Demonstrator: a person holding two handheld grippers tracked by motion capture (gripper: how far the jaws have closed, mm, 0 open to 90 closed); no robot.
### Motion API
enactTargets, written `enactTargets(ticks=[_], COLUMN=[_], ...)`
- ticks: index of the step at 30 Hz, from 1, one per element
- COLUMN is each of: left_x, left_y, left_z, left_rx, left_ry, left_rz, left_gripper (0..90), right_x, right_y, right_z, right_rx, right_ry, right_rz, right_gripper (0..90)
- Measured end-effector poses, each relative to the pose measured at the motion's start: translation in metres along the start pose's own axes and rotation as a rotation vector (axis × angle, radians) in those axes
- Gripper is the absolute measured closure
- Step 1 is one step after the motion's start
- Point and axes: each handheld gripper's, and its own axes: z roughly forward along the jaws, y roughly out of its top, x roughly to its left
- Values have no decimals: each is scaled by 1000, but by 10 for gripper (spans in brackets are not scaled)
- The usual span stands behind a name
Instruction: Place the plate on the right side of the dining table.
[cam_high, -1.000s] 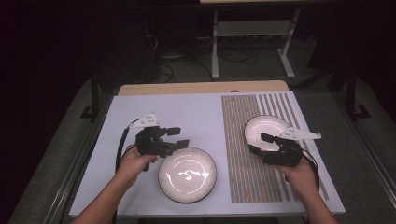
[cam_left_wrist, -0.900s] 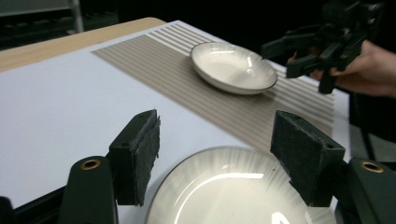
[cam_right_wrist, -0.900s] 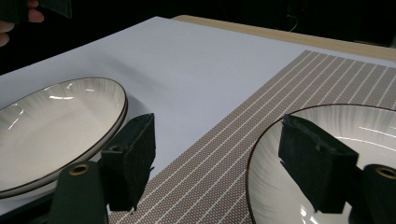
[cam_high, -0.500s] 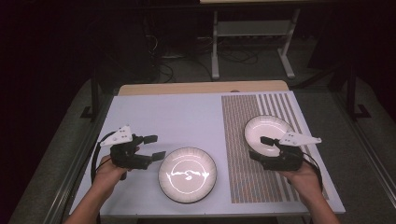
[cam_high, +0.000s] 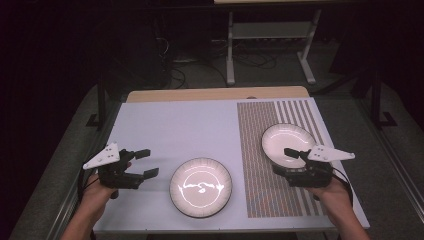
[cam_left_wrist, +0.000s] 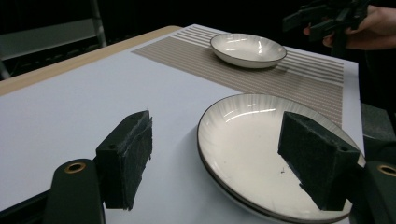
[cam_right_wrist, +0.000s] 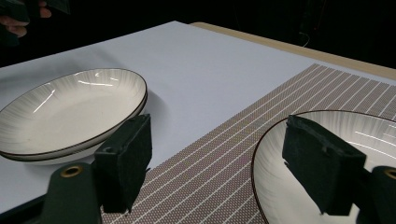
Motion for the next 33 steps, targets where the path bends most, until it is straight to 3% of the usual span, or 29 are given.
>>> enactTargets(ticks=[12, 16, 18, 26, 33], left_x=[10, 13, 14, 18, 21], left_y=[-10, -13, -14, -19, -23], left_z=[-30, -34, -36, -42, -48], left_rx=[-42, -52, -49, -49, -60], left_ry=[46, 59, 58, 80, 102], left_rz=[-13, -22, -24, -36, -36], left_gripper=[250, 249, 249, 247, 247], right_x=[0, 1, 0, -2, -2], right_y=[0, 0, -1, -1, -2], right_z=[-10, -13, -15, -22, -22], right_rx=[-59, -82, -90, -127, -124], right_ry=[4, -12, 1, -2, -7], right_rz=[-27, -40, -39, -56, -69], right_gripper=[209, 174, 146, 149, 157])
